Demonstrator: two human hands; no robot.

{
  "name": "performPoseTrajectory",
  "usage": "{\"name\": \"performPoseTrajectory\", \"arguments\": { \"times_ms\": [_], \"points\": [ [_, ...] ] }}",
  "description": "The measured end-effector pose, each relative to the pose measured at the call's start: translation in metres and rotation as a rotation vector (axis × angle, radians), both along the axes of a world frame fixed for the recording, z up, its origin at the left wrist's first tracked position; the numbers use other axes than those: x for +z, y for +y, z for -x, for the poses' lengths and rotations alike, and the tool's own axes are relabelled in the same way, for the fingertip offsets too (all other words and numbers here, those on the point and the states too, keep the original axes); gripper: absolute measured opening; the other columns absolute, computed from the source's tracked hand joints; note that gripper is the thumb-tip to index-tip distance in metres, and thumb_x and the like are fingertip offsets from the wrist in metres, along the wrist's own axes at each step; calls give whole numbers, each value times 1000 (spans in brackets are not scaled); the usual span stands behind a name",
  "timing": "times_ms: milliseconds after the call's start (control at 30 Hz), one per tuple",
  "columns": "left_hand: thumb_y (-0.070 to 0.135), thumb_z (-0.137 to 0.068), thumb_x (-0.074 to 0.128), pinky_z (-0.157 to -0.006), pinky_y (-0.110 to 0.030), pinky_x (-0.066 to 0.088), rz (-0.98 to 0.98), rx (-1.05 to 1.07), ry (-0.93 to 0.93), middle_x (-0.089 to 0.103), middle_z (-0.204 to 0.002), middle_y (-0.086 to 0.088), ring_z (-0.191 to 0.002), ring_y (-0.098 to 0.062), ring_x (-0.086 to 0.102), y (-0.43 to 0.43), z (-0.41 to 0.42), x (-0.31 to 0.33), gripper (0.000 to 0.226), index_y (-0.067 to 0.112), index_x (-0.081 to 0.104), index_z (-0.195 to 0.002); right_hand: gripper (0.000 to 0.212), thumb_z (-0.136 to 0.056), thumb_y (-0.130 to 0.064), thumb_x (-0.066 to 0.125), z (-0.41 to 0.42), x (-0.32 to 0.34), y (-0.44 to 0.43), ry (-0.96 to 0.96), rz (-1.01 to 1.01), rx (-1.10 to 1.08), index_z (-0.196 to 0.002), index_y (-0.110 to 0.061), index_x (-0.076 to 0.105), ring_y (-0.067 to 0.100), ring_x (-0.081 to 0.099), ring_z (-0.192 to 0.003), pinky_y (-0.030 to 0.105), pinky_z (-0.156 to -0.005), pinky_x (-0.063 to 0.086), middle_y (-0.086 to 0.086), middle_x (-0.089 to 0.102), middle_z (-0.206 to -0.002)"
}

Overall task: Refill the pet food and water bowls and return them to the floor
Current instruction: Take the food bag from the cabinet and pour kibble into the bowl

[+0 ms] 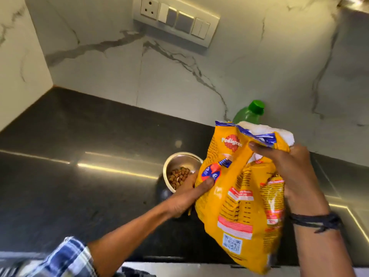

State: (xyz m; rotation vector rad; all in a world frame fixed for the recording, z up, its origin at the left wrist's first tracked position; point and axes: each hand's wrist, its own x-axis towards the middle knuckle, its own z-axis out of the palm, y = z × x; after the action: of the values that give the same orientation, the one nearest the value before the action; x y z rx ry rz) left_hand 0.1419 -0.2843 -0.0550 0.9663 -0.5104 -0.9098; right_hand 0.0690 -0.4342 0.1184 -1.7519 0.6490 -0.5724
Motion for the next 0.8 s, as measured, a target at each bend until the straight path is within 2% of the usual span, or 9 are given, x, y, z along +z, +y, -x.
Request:
{"name": "performPoseTrajectory", "arguments": {
  "times_ms": [67,133,267,333,433,500,600,667,800],
  "points": [
    [55,-77,74,-87,-31,55,9,38,144,70,-123,-6,-114,-25,66,-7,20,-4,56,28,62,-125,27,-68,-18,85,-1,-1,-8,105,-30,33,-93,-12,77,26,76,-76,37,-67,62,9,78,-85],
    [54,-76,76,-87,-36,56,-4,71,265,70,-123,-11,-112,-28,67,-11,36,-11,61,24,61,-127,34,-64,-24,85,-3,-5,-12,219,-81,85,-94,-11,76,29,76,-75,38,-63,61,12,78,-85],
    [52,-83,69,-96,-43,54,-24,104,339,70,-123,-9,-113,-28,67,-10,52,-20,46,30,63,-124,60,-47,-38,88,-10,-17,-17,401,-90,168,-100,-14,74,31,76,-77,43,-71,61,12,78,-87],
    [51,-84,68,-98,-44,53,-25,136,347,70,-123,-8,-113,-27,67,-9,56,-22,50,30,59,-128,62,-42,-41,89,-13,-22,-19,446,-95,220,-97,-17,75,29,76,-76,39,-67,61,11,78,-86],
    [56,-82,68,-94,-41,55,-26,189,370,70,-124,-6,-114,-26,67,-12,64,-22,60,30,53,-134,36,-52,-33,92,-18,-35,-19,462,4,257,-84,-22,79,22,76,-76,36,-67,61,6,78,-83],
    [64,-82,64,-92,-40,56,-27,189,446,69,-125,-6,-114,-26,66,-14,68,-21,65,29,54,-135,21,-63,-20,91,-24,-44,-19,475,182,225,-81,-19,79,24,75,-79,43,-74,61,7,78,-83],
    [75,-86,44,-88,-40,57,13,130,616,70,-124,-9,-114,-27,67,-15,66,-20,62,32,68,-122,20,-69,-8,84,-34,-52,-22,494,353,217,-87,-5,75,37,72,-85,57,-81,57,19,75,-87],
    [73,-87,43,-86,-41,58,11,138,660,71,-121,-10,-112,-28,67,-17,65,-24,58,31,72,-116,15,-69,-4,82,-37,-54,-24,477,399,246,-82,-9,76,34,73,-82,54,-80,58,15,76,-82],
    [56,-87,62,-84,-42,59,-32,193,659,72,-117,-14,-107,-31,69,-24,67,-30,52,21,65,-125,11,-71,-11,82,-42,-53,-18,489,339,297,-80,-9,76,26,73,-70,39,-71,57,18,75,-81]
  ]
}}
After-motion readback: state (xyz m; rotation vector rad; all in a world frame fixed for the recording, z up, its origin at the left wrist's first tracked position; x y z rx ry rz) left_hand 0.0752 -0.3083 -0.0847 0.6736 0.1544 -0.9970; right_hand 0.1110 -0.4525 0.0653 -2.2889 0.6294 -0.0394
